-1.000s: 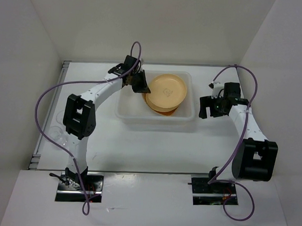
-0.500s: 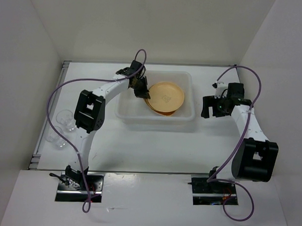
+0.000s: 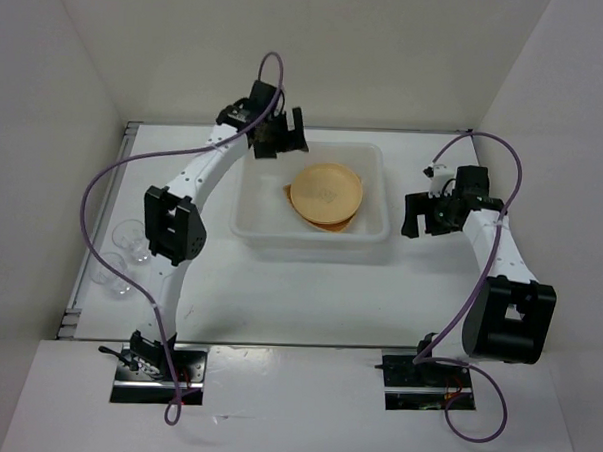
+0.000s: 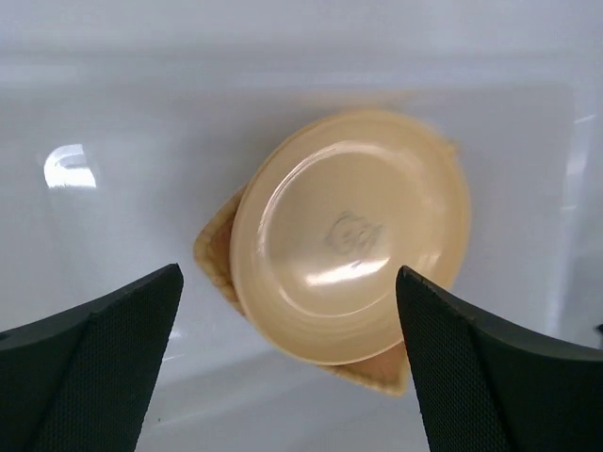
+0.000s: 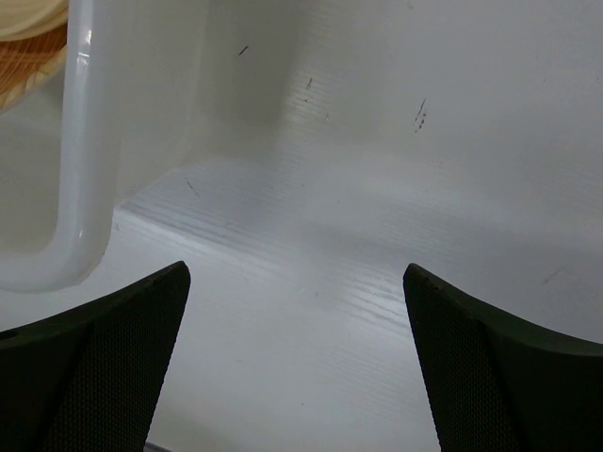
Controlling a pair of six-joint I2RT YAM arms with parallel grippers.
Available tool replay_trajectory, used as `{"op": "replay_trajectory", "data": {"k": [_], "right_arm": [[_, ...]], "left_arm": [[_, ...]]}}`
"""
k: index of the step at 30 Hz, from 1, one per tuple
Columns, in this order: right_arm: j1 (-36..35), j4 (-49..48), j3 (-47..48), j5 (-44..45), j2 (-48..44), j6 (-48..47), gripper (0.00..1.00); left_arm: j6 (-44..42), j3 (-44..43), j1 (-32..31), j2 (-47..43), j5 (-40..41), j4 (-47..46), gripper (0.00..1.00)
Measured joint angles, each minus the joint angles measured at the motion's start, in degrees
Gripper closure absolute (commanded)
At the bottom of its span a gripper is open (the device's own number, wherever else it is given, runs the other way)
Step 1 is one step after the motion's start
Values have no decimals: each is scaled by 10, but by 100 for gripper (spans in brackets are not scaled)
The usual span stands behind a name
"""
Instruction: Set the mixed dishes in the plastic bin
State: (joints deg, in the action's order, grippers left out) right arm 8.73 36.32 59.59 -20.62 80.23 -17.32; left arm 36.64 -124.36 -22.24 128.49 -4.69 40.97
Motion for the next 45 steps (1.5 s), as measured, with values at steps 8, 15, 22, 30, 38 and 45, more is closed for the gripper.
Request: {"op": "replay_trajectory", "data": {"k": [8,15,22,30,38,45], "right_arm": [[0,51,17,7,-57,-34,2],[-13,75,12,10,-191,-51,2],[-26,72,3,36,-258,-46,2],[-29,61,-16,61,-279,-26,2],[-29,41,-32,67,-279,-20,2],[-29,30,-38,67,-281,-20,2]], "left_arm": [[-39,25,43,-230,119,70,0],[-37,396,240,-494,161,73,0],[-50,530,264,-470,164,63,0],[-60,556,314,-426,165,16,1],[-67,580,329,-381,165,-38,5],[-69,594,343,-347,165,-56,90]]}}
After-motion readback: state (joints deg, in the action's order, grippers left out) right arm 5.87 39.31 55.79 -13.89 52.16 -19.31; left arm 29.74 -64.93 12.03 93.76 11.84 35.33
